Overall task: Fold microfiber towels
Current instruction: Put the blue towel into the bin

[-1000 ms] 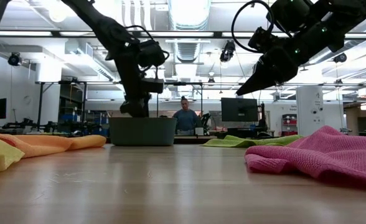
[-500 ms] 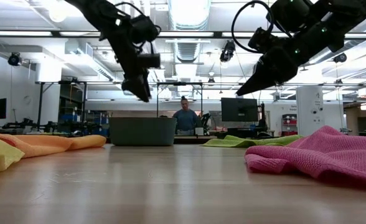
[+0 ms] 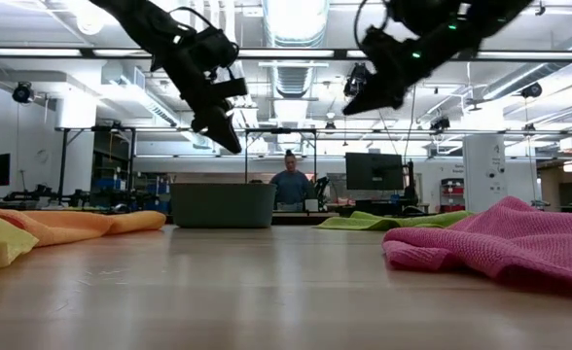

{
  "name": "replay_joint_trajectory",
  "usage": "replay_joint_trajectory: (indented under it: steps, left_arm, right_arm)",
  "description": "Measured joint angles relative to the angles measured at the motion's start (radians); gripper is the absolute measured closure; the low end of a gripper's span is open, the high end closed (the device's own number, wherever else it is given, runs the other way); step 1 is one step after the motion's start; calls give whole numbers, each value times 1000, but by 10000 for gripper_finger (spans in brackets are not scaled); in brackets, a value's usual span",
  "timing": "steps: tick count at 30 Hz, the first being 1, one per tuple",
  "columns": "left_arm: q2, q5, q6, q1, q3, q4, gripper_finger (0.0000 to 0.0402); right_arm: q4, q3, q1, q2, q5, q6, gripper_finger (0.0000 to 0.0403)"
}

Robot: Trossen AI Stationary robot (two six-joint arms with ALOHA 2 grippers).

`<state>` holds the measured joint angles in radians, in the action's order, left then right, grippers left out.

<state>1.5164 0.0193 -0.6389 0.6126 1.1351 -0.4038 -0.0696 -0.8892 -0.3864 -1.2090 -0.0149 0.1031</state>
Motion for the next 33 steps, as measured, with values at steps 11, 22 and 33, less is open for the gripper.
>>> replay_joint_trajectory:
  steps: [11, 22, 33]
  left_arm:
    - [-29, -45, -22, 58, -81, 16, 398]
    - [111, -143, 159, 48, -114, 330, 401]
    - [284, -142, 269, 48, -65, 352, 401]
  right_arm:
    - [-393, -608, -128, -418, -196, 135, 394]
    - [-528, -945, -192, -654, -195, 159, 394]
    - [-578, -947, -208, -646, -193, 160, 394]
